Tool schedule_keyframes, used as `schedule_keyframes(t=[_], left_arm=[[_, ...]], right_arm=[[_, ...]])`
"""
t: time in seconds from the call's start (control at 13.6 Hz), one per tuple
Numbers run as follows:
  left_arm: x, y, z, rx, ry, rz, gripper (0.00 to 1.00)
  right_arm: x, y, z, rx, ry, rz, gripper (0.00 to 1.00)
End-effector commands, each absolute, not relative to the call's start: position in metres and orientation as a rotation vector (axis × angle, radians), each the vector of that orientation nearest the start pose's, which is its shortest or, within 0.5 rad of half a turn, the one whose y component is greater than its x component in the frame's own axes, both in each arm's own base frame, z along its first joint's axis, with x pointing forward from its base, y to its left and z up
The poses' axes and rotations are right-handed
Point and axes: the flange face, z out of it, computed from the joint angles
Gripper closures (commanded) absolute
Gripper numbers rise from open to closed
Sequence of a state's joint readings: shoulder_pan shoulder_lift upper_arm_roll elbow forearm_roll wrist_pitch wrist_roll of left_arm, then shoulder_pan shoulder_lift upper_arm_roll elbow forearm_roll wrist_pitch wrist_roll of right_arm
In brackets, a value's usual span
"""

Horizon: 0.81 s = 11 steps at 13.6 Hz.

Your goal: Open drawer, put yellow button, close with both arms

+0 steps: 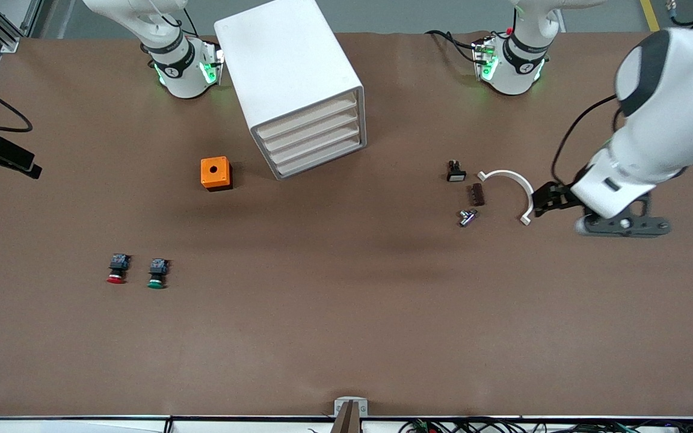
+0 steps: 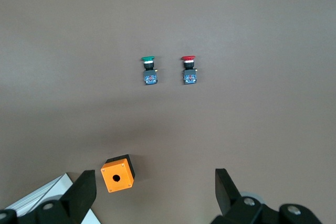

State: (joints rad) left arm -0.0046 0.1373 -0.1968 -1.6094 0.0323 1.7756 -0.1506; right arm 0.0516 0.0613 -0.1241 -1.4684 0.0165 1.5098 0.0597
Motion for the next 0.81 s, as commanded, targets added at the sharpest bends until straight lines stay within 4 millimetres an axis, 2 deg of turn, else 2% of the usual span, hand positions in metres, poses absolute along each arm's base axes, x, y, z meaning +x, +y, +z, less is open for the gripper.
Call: schedule_keyframes(t=[0.0, 0.15, 0.29, 0.44, 0.74], left_arm=[[0.576, -0.074, 0.575, -3.144, 0.088, -0.063, 0.0], [0.567, -0.052, 0.589, -3.151, 0.074, -0.064, 0.0], [0.558, -0.052, 0.601, -3.153, 0.047, -0.076, 0.0], [0.559, -0.046, 0.607, -3.153, 0.033, -0.093, 0.0], [0.559, -0.054, 0.621, -3.156, -0.061, -0.107, 0.0]], right_arm=[[0.567, -0.037, 0.633, -3.136, 0.202, 0.031, 0.0], [0.568, -0.035, 0.633, -3.136, 0.197, 0.028, 0.0], [0.568, -0.036, 0.633, -3.136, 0.202, 0.028, 0.0], [0.568, -0.036, 0.633, -3.136, 0.202, 0.031, 0.0], [0.568, -0.038, 0.636, -3.136, 0.206, 0.019, 0.0]])
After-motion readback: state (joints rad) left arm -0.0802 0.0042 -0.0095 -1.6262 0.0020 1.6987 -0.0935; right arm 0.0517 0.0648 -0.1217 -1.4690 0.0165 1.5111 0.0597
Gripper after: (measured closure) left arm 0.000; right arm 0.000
